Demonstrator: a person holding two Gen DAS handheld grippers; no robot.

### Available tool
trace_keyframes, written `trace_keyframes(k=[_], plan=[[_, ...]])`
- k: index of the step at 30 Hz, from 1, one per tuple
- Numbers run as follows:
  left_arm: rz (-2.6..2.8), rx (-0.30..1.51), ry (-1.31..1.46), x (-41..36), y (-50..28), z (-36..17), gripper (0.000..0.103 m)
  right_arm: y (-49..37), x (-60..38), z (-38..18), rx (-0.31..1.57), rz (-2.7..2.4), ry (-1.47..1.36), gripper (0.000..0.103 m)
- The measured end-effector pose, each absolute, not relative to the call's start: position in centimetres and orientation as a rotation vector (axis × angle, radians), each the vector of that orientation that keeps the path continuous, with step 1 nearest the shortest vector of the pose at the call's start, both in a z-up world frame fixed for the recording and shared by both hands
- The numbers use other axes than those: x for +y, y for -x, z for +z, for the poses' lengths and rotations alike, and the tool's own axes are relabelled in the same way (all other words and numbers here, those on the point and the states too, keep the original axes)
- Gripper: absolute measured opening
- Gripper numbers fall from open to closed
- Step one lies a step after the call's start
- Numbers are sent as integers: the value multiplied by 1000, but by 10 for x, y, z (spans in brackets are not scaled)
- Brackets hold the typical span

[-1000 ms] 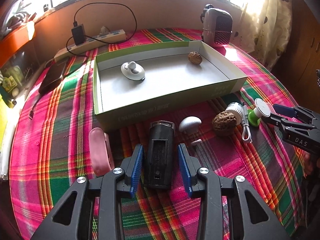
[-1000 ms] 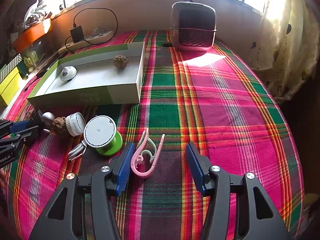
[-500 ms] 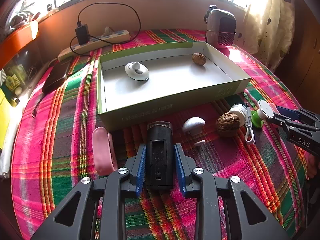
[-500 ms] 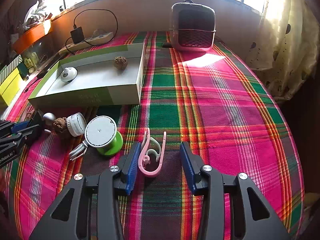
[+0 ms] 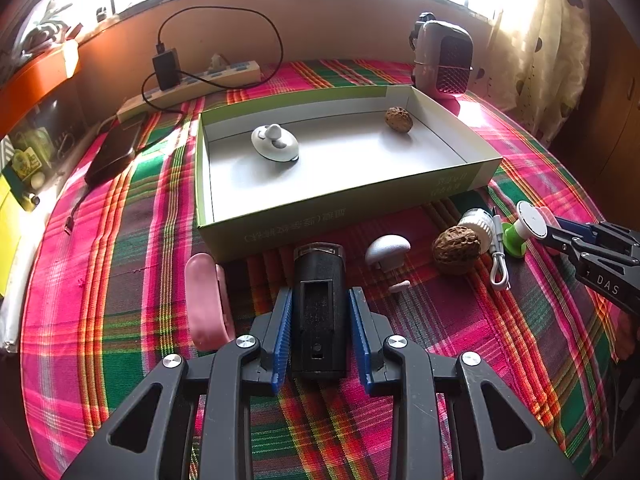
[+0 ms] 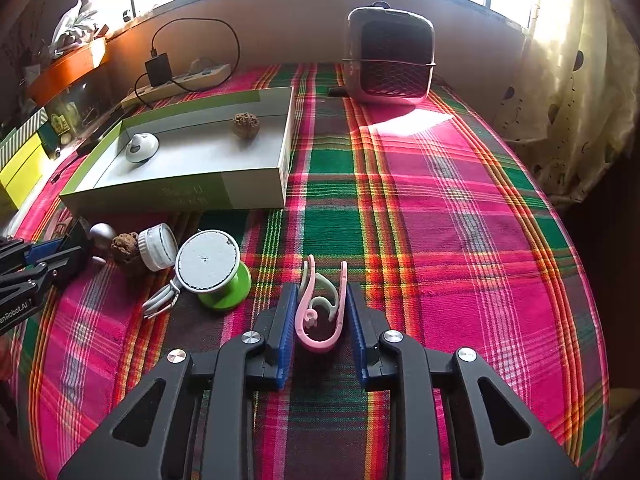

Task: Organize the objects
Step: 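Close the right gripper on the pink clip and lift it, then carry the black cylinder into the box with the left gripper while the right carries the pink clip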

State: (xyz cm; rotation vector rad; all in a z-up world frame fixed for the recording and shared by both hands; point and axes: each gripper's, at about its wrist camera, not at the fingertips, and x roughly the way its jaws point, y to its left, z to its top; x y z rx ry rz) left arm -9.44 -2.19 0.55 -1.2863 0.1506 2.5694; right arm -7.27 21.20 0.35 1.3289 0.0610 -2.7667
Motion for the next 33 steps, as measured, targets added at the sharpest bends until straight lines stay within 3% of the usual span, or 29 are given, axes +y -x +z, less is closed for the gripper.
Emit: trace_keyframes(k=[33], plan=[[2602, 99, 1223, -29, 90, 33, 25, 71, 204, 34, 86, -2778, -1228, 25]])
